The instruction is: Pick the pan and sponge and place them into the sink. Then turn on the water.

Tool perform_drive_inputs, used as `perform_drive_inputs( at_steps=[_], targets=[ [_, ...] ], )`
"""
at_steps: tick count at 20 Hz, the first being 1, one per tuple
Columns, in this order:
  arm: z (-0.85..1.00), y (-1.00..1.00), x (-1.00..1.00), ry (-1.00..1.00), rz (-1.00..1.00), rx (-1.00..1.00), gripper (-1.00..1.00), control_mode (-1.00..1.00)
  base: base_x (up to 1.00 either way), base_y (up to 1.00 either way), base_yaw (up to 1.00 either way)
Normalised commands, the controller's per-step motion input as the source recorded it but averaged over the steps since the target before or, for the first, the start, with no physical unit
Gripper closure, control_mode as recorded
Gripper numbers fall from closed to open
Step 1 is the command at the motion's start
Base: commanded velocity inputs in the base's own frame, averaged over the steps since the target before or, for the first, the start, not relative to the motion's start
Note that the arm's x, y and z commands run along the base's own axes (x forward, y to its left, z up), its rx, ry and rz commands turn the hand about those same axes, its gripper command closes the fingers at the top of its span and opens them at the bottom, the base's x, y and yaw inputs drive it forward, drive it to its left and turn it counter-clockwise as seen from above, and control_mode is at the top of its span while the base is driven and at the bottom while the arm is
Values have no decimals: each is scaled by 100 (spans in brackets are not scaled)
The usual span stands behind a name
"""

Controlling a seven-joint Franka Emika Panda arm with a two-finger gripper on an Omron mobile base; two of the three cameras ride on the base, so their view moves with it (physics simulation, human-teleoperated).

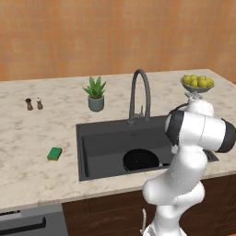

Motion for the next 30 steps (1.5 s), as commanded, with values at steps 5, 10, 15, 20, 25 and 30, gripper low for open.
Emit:
perform_drive_inputs(
  at_steps=[5, 10, 15, 20, 25, 30],
  targets=[
    [99, -6, -63, 0, 0, 0, -100, -100, 0, 0, 0],
    [85, 0, -83, 0, 0, 0, -100, -100, 0, 0, 0],
    [88, 7, -89, -2, 0, -1, -100, -100, 0, 0, 0],
    [89, 36, -74, -5, 7, -16, -100, -100, 0, 0, 0],
    [61, 69, -59, -14, 16, -29, -100, -100, 0, 0, 0],
    [51, 59, -63, -22, 16, -25, -100, -100, 0, 0, 0]
  ],
)
